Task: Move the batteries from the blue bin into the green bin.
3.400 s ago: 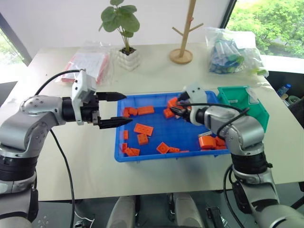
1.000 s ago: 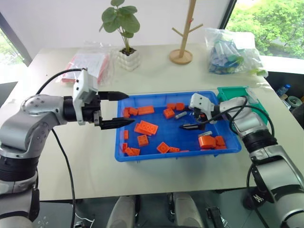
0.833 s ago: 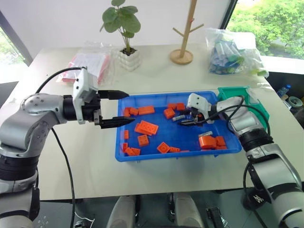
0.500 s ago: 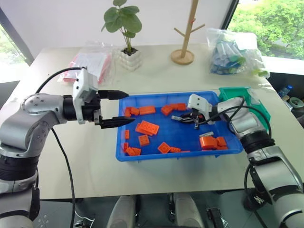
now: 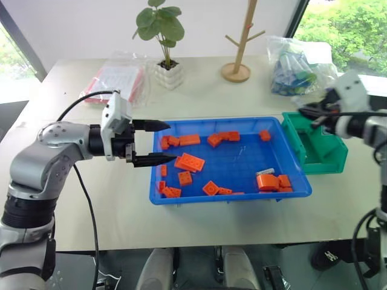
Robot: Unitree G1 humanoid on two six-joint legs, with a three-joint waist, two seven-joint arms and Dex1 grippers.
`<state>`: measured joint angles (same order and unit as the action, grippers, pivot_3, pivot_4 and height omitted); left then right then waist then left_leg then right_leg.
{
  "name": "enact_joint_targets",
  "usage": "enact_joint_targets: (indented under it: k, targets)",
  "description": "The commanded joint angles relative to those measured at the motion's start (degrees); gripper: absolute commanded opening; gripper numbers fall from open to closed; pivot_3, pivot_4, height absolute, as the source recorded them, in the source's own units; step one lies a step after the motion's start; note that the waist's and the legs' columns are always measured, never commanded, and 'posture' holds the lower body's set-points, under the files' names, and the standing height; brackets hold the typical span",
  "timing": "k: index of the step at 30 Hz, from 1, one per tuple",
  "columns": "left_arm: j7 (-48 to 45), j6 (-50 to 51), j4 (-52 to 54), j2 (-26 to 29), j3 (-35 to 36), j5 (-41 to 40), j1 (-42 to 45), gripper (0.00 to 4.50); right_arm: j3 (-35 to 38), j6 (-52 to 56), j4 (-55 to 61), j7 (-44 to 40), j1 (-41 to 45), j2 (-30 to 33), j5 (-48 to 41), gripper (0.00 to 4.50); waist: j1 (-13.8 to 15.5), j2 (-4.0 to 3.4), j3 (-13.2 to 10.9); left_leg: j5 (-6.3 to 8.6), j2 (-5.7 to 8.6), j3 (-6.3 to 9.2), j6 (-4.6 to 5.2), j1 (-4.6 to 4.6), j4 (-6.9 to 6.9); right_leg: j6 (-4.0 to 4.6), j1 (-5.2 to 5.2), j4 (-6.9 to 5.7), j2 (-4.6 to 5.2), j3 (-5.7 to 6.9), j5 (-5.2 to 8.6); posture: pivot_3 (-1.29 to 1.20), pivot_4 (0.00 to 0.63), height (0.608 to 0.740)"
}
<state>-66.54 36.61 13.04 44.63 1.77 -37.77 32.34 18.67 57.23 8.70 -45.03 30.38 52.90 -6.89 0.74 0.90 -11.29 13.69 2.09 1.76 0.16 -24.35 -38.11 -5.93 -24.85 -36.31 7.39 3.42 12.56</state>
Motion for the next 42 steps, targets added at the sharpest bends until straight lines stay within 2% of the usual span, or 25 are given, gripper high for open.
enact_joint_targets:
  k: [1, 4, 11, 17, 19, 22, 27, 31, 37, 42]
  targets:
    - [-1.1, -2.1, -1.5, -0.7, -0.7, 0.9, 2.5, 4.5, 2.5, 1.6, 1.2, 1.6, -4.1, 2.5, -0.1, 0.06, 0.0, 0.0, 0.0, 0.0, 0.0, -0.02, 0.0, 0.0, 0.0, 0.0, 0.02, 0.0, 0.0, 0.0, 0.0, 0.0, 0.15, 0.692]
    - [-1.7, -2.7, -2.8, -1.6, -1.4, 1.6, 3.7, 4.5, 2.7, 2.3, 2.0, 2.7, -6.1, 2.5, -1.3, 0.06, -0.2, -0.01, 0.0, 0.0, 0.0, -0.03, 0.01, -0.01, -0.02, -0.01, 0.01, 0.0, 0.01, -0.01, 0.0, 0.0, 0.15, 0.692]
    - [-2.2, -3.1, -3.8, -2.4, -1.8, 2.1, 4.9, 4.5, -0.3, -3.3, -0.8, 3.0, -7.5, 5.0, -1.0, 3.53, -0.3, -0.02, 0.0, 0.01, -0.02, -0.05, 0.03, 0.01, -0.02, -0.01, 0.0, -0.02, 0.0, -0.02, -0.01, 0.0, 0.15, 0.692]
    - [-1.8, -2.7, -2.7, -1.4, -0.7, 1.9, 3.7, 4.5, -5.8, -15.6, -3.8, -12.1, -0.6, 12.0, -6.3, 3.53, -0.5, -0.07, 0.0, 0.01, -0.01, -0.06, 0.03, 0.01, -0.04, -0.02, 0.0, 0.02, 0.01, -0.02, 0.0, 0.0, 0.15, 0.692]
    - [-1.5, -2.6, -2.3, -1.3, -0.5, 1.8, 3.5, 4.5, -9.3, -21.4, -2.6, -20.2, 1.2, 12.7, -8.9, 3.53, -0.6, -0.05, 0.0, 0.01, -0.05, -0.04, 0.03, 0.02, -0.04, -0.02, 0.01, 0.02, -0.03, -0.02, 0.0, 0.0, 0.15, 0.692]
    - [-0.8, -2.2, -1.2, -1.0, 0.0, 1.5, 3.0, 4.5, -14.7, -27.2, -3.2, -27.0, 3.1, 11.8, -9.5, 3.53, -0.6, -0.03, 0.0, 0.02, -0.07, 0.0, 0.04, 0.02, -0.03, -0.04, 0.02, 0.02, -0.06, -0.01, 0.0, 0.0, 0.15, 0.692]
    - [0.1, -1.4, 0.4, -0.1, 0.9, 0.8, 2.4, 4.5, -24.6, -43.8, -13.0, -30.9, 5.3, 8.9, -1.4, 3.53, -0.5, -0.03, 0.0, 0.02, -0.01, -0.03, 0.04, -0.01, -0.07, -0.05, 0.02, 0.04, 0.01, -0.02, -0.02, 0.0, 0.15, 0.692]
    - [1.1, -0.5, 1.9, 0.7, 2.2, 0.4, 1.4, 4.5, -29.5, -55.0, -24.0, -31.7, 8.8, 5.6, 4.4, 3.53, -0.5, -0.04, 0.0, 0.01, 0.0, -0.04, 0.03, -0.01, -0.07, -0.06, 0.01, 0.05, 0.01, -0.03, -0.03, 0.0, 0.15, 0.692]
    - [2.6, 0.6, 4.2, 1.9, 4.0, -0.6, -0.8, 4.5, -31.9, -66.0, -33.5, -35.2, 10.2, 4.3, 7.3, 3.53, -0.5, -0.04, 0.0, 0.01, 0.0, -0.03, 0.02, -0.01, -0.04, -0.08, 0.01, 0.05, 0.0, -0.02, -0.04, 0.0, 0.15, 0.692]
    - [3.4, 0.8, 4.9, 2.3, 4.5, -1.0, -1.6, 4.5, -32.3, -70.7, -37.2, -38.7, 10.8, 4.0, 7.6, 3.53, -0.3, -0.04, 0.0, 0.0, 0.0, -0.03, 0.01, 0.02, -0.07, -0.08, 0.06, 0.05, 0.0, -0.02, -0.04, 0.0, 0.15, 0.692]
